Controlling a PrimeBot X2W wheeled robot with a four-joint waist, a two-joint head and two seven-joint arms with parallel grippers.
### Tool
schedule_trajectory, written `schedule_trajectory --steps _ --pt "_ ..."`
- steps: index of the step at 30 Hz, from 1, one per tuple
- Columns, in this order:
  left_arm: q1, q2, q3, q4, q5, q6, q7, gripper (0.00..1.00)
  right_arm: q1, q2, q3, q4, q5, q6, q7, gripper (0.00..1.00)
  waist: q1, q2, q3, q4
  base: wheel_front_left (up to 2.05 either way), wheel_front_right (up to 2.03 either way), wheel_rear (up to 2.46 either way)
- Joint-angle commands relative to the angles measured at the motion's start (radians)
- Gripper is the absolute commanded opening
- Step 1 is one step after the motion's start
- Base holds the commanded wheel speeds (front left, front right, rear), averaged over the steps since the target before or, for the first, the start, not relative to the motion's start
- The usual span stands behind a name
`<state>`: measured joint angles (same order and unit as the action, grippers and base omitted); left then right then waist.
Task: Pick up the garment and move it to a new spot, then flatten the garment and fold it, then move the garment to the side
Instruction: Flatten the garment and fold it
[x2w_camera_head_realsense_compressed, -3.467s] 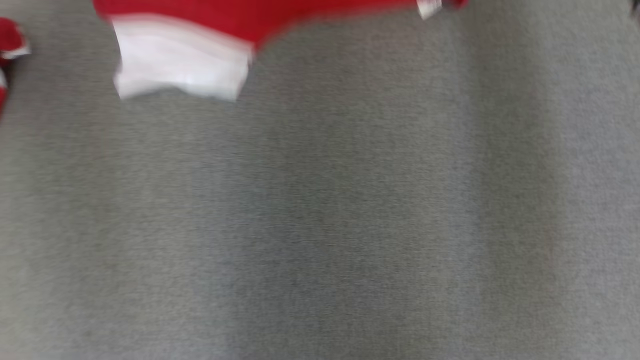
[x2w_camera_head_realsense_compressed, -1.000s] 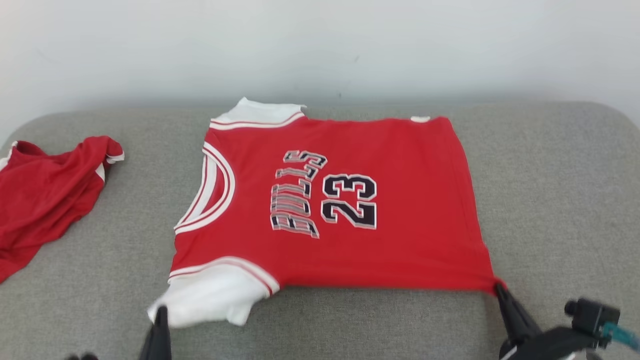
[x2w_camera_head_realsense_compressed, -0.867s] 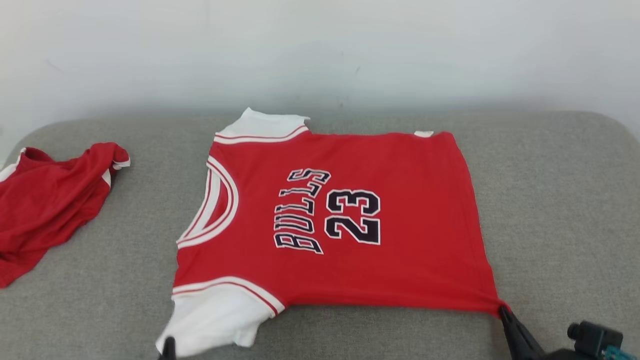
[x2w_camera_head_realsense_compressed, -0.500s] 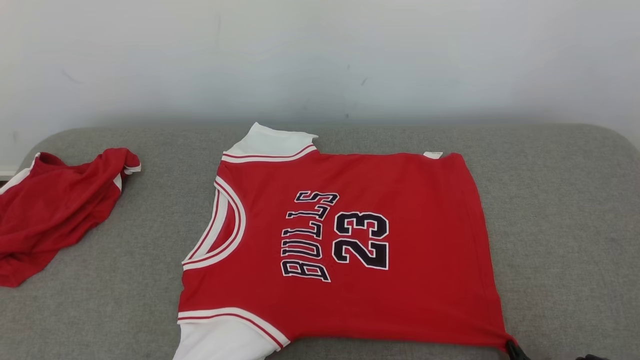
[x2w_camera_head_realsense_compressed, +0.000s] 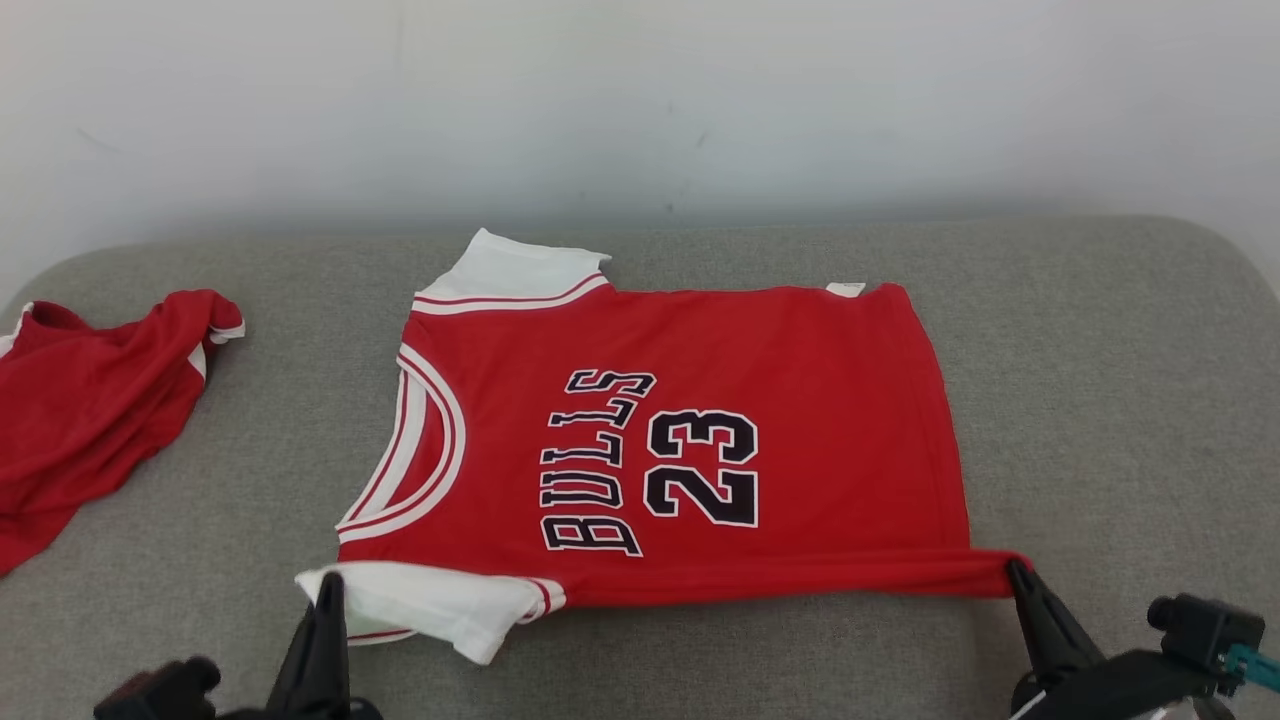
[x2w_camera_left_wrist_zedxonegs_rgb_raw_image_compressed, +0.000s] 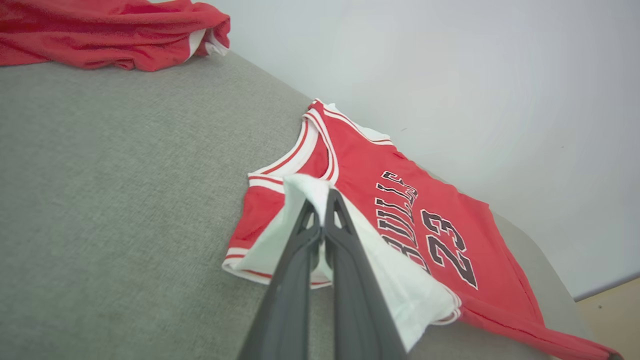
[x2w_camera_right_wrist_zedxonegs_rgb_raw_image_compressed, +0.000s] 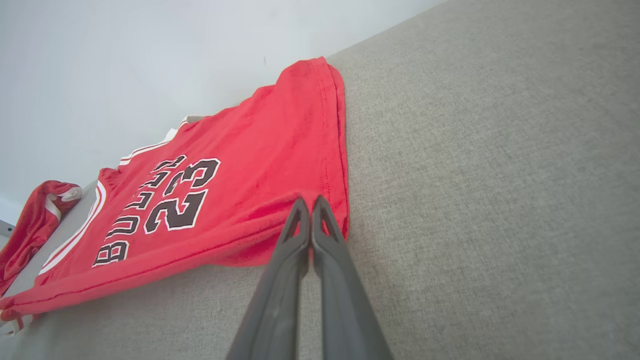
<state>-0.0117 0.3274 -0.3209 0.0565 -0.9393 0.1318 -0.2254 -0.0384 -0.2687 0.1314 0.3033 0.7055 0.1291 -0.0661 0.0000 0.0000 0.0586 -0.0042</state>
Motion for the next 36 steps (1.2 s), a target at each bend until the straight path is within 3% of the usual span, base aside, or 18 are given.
schedule_trajectory --steps 1,8,12,26,27,28,29,30,31,32,36 --pt "-0.039 0.014 -0.002 0.005 0.010 -0.005 0.011 0.00 -0.028 0.002 -0.008 -0.003 -0.011 0.003 0.013 0.00 0.0000 0.0000 0.011 -0.009 0.00 0.00 0.00" --pt "-0.263 0.044 -0.028 0.116 0.054 -0.029 0.091 0.00 -0.199 0.029 -0.008 0.080 -0.060 0.003 0.083 0.00 0.0000 0.0000 0.078 -0.032 0.00 0.00 0.00" --pt "-0.386 0.036 -0.044 0.243 0.056 -0.065 0.122 0.00 -0.305 0.042 -0.001 0.175 -0.079 0.003 0.088 0.00 0.0000 0.0000 0.120 -0.040 0.00 0.00 0.00" --pt "-0.638 -0.027 -0.076 0.668 0.067 -0.196 0.072 0.00 -0.502 0.069 0.077 0.443 -0.092 0.003 0.005 0.00 0.0000 0.0000 0.162 -0.050 0.00 0.00 0.00" --pt "-0.645 -0.034 -0.079 0.690 0.070 -0.202 0.062 0.44 -0.505 0.070 0.084 0.457 -0.091 0.003 -0.001 0.00 0.0000 0.0000 0.157 -0.049 0.00 0.00 0.00" --pt "-0.651 -0.043 -0.079 0.710 0.071 -0.206 0.047 0.98 -0.506 0.069 0.088 0.474 -0.087 0.003 -0.010 0.04 0.0000 0.0000 0.149 -0.047 0.00 0.00 0.00" --pt "-0.654 -0.052 -0.075 0.734 0.065 -0.212 0.035 1.00 -0.507 0.068 0.090 0.486 -0.082 0.003 -0.022 0.37 0.0000 0.0000 0.141 -0.045 0.00 0.00 0.00" --pt "-0.655 -0.065 -0.071 0.752 0.053 -0.216 0.025 1.00 -0.505 0.064 0.093 0.496 -0.082 0.003 -0.038 0.51 0.0000 0.0000 0.131 -0.042 0.00 0.00 0.00" --pt "-0.655 -0.073 -0.069 0.767 0.048 -0.221 0.016 1.00 -0.500 0.061 0.097 0.506 -0.082 0.003 -0.052 0.84 0.0000 0.0000 0.121 -0.037 0.00 0.00 0.00" --pt "-0.654 -0.073 -0.071 0.779 0.054 -0.226 0.005 1.00 -0.491 0.060 0.097 0.513 -0.076 0.003 -0.066 1.00 0.0000 0.0000 0.111 -0.033 0.00 0.00 0.00" --pt "-0.627 -0.082 -0.064 0.798 0.069 -0.236 -0.025 1.00 -0.450 0.045 0.102 0.519 -0.063 0.003 -0.124 1.00 0.0000 0.0000 0.073 -0.016 0.00 0.00 0.00"
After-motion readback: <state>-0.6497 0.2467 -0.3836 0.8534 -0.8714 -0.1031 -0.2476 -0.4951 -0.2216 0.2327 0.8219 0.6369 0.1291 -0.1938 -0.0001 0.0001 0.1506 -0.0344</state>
